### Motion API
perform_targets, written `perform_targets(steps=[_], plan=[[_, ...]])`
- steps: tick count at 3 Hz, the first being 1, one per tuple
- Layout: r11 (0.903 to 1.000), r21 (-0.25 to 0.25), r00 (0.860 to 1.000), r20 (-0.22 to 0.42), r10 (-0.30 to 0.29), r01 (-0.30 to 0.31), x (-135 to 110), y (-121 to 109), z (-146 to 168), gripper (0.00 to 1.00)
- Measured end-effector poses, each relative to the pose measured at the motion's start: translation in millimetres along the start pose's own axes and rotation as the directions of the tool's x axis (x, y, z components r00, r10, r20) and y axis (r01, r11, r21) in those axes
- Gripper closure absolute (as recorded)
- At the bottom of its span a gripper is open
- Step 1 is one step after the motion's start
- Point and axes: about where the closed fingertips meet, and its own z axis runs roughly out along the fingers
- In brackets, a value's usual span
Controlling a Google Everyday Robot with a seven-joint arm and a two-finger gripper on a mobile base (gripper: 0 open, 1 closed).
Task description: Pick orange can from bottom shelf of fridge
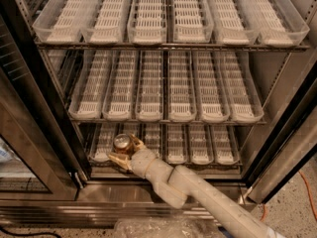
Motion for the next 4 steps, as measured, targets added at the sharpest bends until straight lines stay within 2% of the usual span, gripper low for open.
perform_targets(steps=[1,2,3,4], plan=[[1.0000,-0.003,1.000,0.000,-0.001,0.001,-0.1,1.2,1.6,0.48],[1.0000,-0.003,1.000,0.000,-0.001,0.001,-0.1,1.2,1.7,0.71],[1.0000,-0.003,1.000,0.000,-0.001,0.001,-1.3,1.1,1.7,1.00],[1.0000,-0.003,1.000,0.000,-0.001,0.001,-4.1,0.9,1.7,1.00]])
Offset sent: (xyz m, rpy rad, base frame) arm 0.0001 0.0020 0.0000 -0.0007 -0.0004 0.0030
